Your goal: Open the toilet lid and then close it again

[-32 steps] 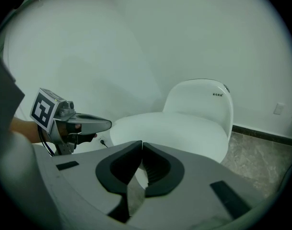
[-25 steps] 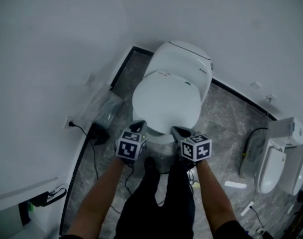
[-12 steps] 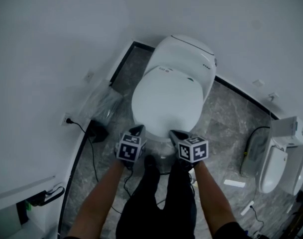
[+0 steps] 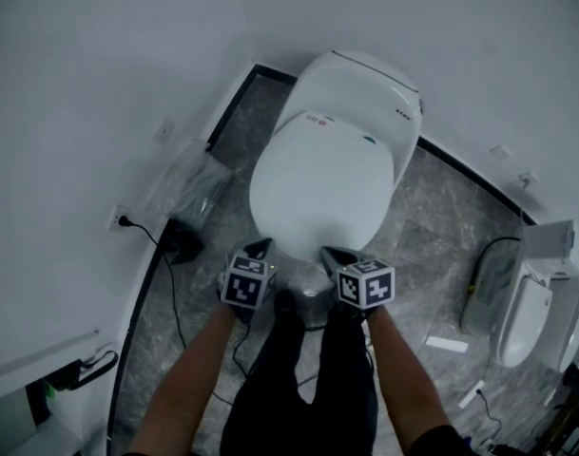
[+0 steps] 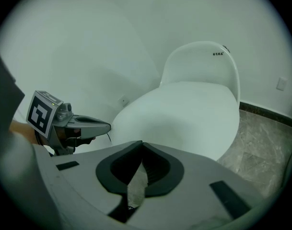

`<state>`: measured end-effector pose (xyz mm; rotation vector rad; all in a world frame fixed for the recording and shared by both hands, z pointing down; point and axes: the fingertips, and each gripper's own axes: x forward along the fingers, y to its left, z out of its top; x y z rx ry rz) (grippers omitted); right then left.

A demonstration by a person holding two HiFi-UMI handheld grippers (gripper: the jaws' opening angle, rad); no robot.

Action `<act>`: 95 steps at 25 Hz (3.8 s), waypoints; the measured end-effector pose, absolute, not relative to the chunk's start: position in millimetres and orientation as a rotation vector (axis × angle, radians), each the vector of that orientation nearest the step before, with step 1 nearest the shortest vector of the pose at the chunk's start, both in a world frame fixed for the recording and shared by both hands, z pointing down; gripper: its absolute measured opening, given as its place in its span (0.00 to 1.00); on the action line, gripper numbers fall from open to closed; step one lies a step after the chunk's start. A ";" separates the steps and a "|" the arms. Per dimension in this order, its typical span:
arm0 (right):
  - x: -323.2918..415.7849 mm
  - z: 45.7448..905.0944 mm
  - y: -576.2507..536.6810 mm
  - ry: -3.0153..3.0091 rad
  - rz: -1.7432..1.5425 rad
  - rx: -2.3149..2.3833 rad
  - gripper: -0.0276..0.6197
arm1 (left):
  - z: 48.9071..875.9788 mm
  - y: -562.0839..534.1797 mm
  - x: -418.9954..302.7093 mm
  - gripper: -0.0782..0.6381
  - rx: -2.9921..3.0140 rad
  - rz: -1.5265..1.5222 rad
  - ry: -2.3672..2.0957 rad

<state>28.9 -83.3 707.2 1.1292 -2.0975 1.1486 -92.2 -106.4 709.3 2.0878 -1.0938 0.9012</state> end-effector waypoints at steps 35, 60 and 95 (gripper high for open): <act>19.0 800.5 -74.8 -2.084 1.101 1.010 0.06 | 785.8 -75.6 -76.7 0.12 1.978 0.914 -1.174; 20.8 603.7 -96.4 -2.398 0.900 1.214 0.06 | 608.3 -89.8 -70.4 0.12 2.184 0.696 -1.350; -74.4 269.7 37.9 -2.662 0.294 1.736 0.05 | 302.7 7.0 -139.3 0.12 2.768 0.257 -1.076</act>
